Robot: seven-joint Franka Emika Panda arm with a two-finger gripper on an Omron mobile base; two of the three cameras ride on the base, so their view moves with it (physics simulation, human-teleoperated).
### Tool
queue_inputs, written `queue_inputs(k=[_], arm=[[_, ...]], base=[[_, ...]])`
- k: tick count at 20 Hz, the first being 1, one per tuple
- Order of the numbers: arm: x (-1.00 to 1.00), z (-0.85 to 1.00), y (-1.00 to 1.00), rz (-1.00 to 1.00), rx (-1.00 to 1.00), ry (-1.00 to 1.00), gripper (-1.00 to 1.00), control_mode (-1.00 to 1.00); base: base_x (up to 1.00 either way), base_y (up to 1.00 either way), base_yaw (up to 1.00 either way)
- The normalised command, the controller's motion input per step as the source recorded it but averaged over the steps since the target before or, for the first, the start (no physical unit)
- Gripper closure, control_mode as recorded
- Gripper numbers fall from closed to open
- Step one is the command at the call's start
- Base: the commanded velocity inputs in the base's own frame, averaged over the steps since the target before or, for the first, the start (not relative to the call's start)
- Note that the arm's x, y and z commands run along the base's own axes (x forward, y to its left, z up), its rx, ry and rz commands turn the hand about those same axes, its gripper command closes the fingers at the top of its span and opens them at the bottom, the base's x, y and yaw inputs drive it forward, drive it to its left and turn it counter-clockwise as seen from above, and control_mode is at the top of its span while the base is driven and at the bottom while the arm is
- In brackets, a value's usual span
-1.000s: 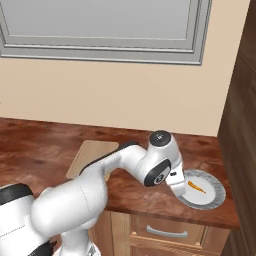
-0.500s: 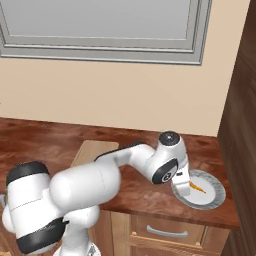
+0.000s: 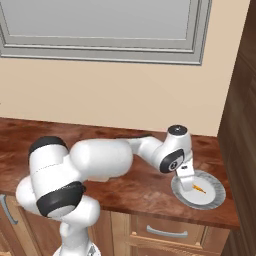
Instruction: Pick the shrimp from the plate and place it on the cutting board. Then pick the condiment bottle from the cabinet and place it next to the cutting board.
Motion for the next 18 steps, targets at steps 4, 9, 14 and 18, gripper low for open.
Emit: queue_inputs(k=[4, 9, 14, 18], arm=[[0.01, -0.13, -0.21, 0.00, 0.01, 0.01, -1.00, -1.00], [0.00, -0.18, -0.20, 0.00, 0.00, 0.00, -1.00, -1.00], [0.00, -0.22, -0.08, 0.00, 0.00, 0.00, -1.00, -1.00], [0.00, -0.16, -0.01, 0.00, 0.01, 0.00, -1.00, -1.00]], base=[[0.00, 0.00, 0.00], [0.00, 0.00, 0.00], [0.00, 0.00, 0.00], [0.00, 0.00, 0.00]])
